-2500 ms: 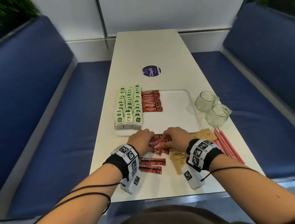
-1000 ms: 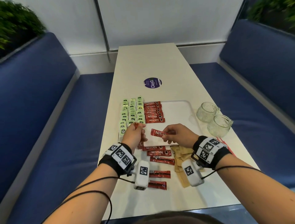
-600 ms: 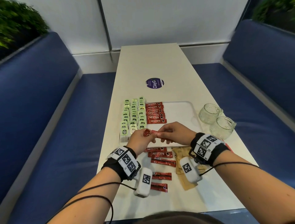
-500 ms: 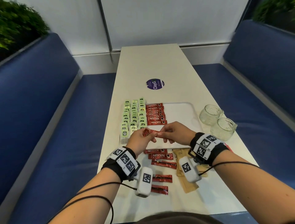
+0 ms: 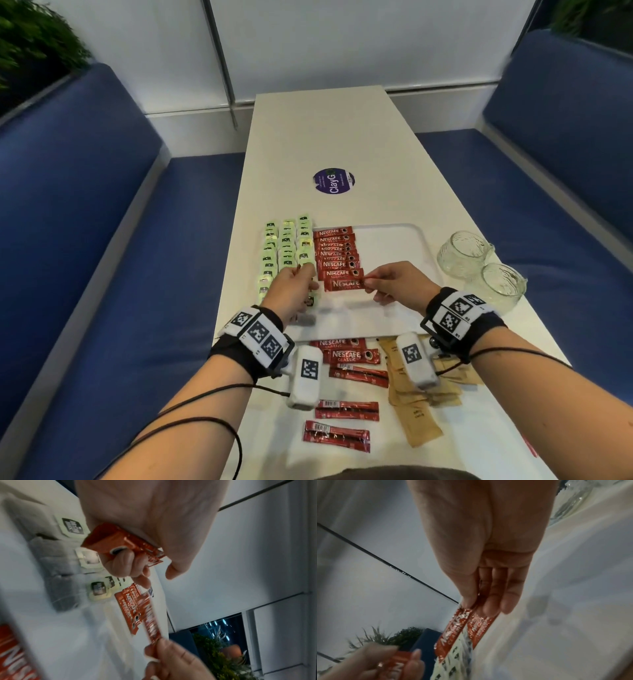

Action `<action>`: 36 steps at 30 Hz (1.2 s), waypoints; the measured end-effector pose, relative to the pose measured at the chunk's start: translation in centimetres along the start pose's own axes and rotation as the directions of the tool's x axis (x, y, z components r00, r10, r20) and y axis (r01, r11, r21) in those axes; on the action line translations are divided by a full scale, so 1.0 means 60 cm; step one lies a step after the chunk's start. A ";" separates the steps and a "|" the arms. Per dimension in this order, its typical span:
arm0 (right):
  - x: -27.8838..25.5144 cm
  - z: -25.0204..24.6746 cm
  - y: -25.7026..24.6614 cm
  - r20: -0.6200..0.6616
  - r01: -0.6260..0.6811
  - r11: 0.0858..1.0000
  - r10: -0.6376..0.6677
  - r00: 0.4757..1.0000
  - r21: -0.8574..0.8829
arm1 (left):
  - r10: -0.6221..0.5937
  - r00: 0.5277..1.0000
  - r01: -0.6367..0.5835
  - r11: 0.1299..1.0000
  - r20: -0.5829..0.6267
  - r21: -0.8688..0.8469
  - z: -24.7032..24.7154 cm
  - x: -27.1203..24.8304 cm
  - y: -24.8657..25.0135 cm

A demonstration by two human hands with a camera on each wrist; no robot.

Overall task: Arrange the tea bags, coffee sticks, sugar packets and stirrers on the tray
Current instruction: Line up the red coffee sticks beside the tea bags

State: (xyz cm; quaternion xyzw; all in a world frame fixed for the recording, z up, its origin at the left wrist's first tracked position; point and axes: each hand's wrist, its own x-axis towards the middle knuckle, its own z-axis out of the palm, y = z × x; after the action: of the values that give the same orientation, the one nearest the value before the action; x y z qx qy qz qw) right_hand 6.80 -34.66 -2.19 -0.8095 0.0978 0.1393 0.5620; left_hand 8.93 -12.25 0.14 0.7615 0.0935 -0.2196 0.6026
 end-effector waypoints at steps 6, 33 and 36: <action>0.034 0.007 0.025 -0.030 -0.160 0.970 0.157 0.987 -0.182 | 0.015 1.000 -0.014 0.986 0.006 -0.165 -0.012 0.022 0.023; 0.065 0.023 -0.001 -0.238 -0.126 0.992 0.127 0.963 0.021 | -0.005 0.975 0.014 0.999 0.224 -0.037 -0.025 0.025 0.005; 0.035 0.027 -0.032 -0.126 0.024 0.987 -0.004 0.992 0.156 | -0.007 0.960 0.016 0.999 0.281 -0.028 -0.009 0.019 0.009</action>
State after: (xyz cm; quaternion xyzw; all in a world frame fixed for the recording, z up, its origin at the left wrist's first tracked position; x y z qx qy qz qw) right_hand 9.19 -32.49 -1.71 -0.7705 0.1379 0.0760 0.6177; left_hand 10.26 -11.99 0.20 0.7131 0.0148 -0.3272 0.6199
